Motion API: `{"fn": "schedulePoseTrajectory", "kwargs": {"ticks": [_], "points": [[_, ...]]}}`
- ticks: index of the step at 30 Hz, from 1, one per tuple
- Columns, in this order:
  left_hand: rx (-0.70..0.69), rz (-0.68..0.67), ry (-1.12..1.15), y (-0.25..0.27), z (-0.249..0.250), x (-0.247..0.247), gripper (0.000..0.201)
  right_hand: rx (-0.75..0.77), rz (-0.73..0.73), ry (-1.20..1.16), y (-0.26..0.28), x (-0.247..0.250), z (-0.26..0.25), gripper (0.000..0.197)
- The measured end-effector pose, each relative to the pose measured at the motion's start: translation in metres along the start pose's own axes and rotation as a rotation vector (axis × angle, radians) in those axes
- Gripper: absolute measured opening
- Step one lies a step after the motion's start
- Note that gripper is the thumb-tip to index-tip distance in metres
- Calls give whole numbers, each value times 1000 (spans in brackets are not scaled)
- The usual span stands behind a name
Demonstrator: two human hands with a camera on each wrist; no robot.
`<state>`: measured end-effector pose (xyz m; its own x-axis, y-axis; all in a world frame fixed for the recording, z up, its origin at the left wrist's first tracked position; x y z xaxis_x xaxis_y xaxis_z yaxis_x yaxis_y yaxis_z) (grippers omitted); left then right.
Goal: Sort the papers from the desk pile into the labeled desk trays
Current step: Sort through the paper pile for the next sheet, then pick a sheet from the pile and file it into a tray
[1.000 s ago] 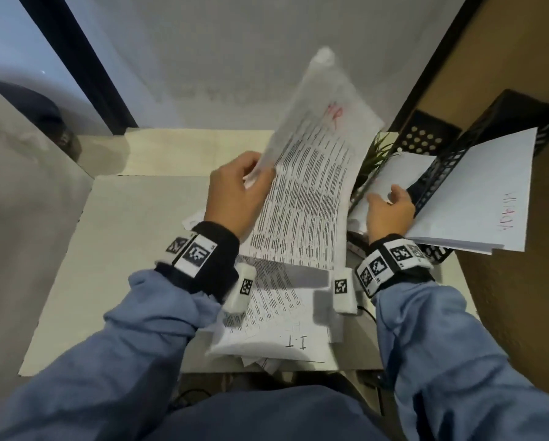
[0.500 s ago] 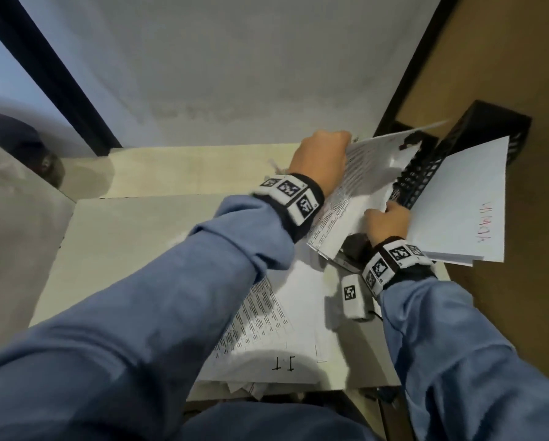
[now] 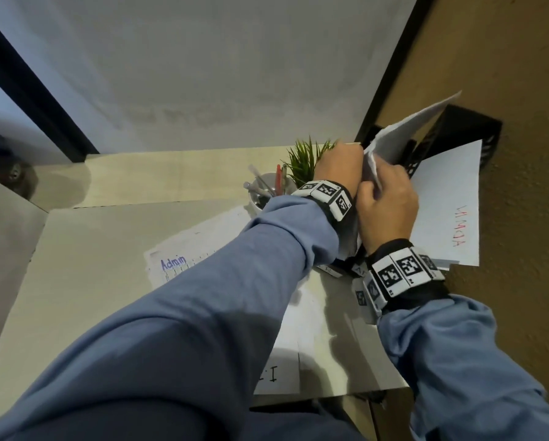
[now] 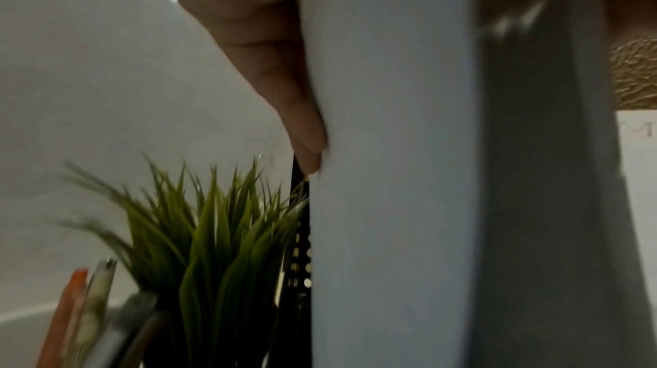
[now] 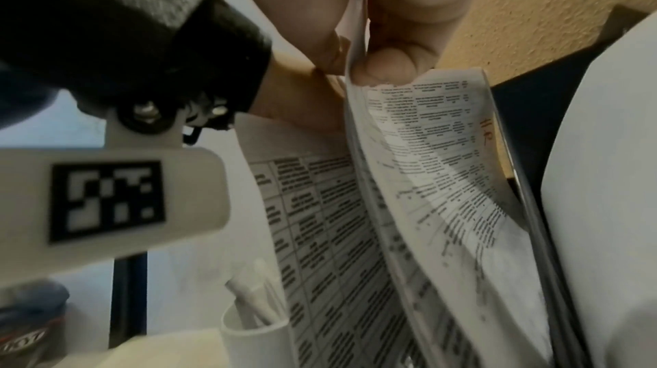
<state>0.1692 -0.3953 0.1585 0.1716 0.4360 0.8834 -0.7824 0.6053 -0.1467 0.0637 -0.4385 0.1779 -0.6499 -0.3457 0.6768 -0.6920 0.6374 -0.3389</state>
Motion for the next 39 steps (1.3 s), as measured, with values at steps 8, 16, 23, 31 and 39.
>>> {"fn": "schedulePoseTrajectory", "kwargs": {"ticks": [8, 16, 23, 31, 39], "points": [[60, -141, 360, 19, -31, -38, 30, -157, -340, 163, 17, -67, 48, 48], [146, -196, 385, 33, -46, -51, 28, -203, -371, 273, 15, -78, 34, 45], [387, 195, 762, 121, -106, -15, 26, -204, -304, 121, 25, -69, 28, 49], [1170, 125, 270, 327, -286, -45, 60, 6, -588, 58, 120, -124, 7, 34], [1262, 224, 422, 369, -313, -46, 40, -325, -900, 273, 205, -196, 61, 34]]}}
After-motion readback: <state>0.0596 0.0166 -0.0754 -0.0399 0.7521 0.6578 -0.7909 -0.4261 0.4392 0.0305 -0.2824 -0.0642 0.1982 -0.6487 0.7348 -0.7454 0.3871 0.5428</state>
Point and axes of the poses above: each hand's wrist, its own y-axis away from the middle knuckle, its own x-axis out of the back of the hand, z = x × y, the point moved 10 cm from there along -y, towards the middle knuckle, and after that the axes turned 6 degrees about -x, right-handed, at the moved point
